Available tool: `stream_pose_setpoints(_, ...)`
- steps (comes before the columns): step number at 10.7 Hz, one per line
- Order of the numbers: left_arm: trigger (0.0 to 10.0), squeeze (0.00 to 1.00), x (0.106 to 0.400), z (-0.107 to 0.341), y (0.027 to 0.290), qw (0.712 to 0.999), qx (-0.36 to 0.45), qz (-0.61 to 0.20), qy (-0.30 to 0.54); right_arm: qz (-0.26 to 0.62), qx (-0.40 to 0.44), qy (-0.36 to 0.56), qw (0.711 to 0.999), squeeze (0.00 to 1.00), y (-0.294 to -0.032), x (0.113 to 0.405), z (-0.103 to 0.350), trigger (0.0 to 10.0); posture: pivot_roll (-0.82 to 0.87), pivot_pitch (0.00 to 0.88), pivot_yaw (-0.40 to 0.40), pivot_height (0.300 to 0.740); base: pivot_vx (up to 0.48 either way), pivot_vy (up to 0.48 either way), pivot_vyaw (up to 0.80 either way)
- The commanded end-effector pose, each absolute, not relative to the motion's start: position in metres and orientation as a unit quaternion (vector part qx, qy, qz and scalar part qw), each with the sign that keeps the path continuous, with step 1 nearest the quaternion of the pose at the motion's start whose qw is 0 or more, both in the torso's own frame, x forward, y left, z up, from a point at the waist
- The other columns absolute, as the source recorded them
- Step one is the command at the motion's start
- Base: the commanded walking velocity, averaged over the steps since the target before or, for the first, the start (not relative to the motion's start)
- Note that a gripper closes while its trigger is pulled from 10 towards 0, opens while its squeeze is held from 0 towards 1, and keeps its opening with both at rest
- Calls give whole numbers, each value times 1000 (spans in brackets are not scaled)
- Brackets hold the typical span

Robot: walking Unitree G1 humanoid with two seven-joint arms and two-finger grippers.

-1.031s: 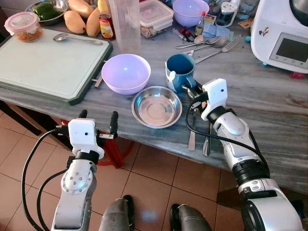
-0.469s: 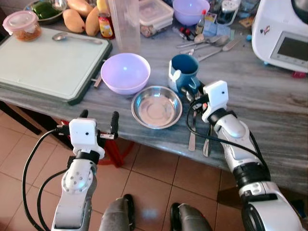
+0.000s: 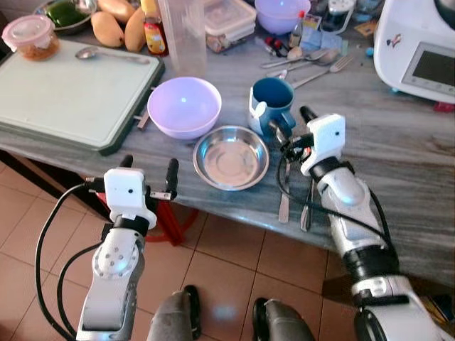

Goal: Setting the table

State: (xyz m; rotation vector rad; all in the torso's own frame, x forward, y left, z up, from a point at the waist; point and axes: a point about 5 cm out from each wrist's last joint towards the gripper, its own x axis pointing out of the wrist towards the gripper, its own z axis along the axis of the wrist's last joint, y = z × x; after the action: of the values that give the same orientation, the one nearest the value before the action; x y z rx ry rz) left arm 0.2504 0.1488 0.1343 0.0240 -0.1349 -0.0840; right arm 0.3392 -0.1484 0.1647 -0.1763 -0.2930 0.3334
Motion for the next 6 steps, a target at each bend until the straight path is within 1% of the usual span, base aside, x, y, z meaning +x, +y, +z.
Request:
stream_pose_setpoints(1,10000,0,249,130,147,997,7,-45,-58,124,-93,-179,972,1000,-153,335,177,10000,11,215,24,740,0,0,0)
stream_pose_setpoints(3,10000,0,249,128,143,998,-1,-40,-57,66,-99,-218,969,1000,-157,325,190,10000,-4,210,16,740,0,0,0)
stream_pose_setpoints(4,10000,0,250,127,140,998,-5,-42,-54,44,-105,-229,967,1000,-153,316,192,10000,-15,205,20,740,0,0,0)
stream_pose_setpoints(5,10000,0,254,126,136,998,-23,-43,-47,65,-114,-230,964,1000,-137,301,186,10000,-28,197,26,740,0,0,0)
stream_pose_setpoints(6,10000,0,259,126,134,998,-22,-36,-42,85,-108,-225,965,1000,-129,291,183,10000,-36,190,27,740,0,0,0)
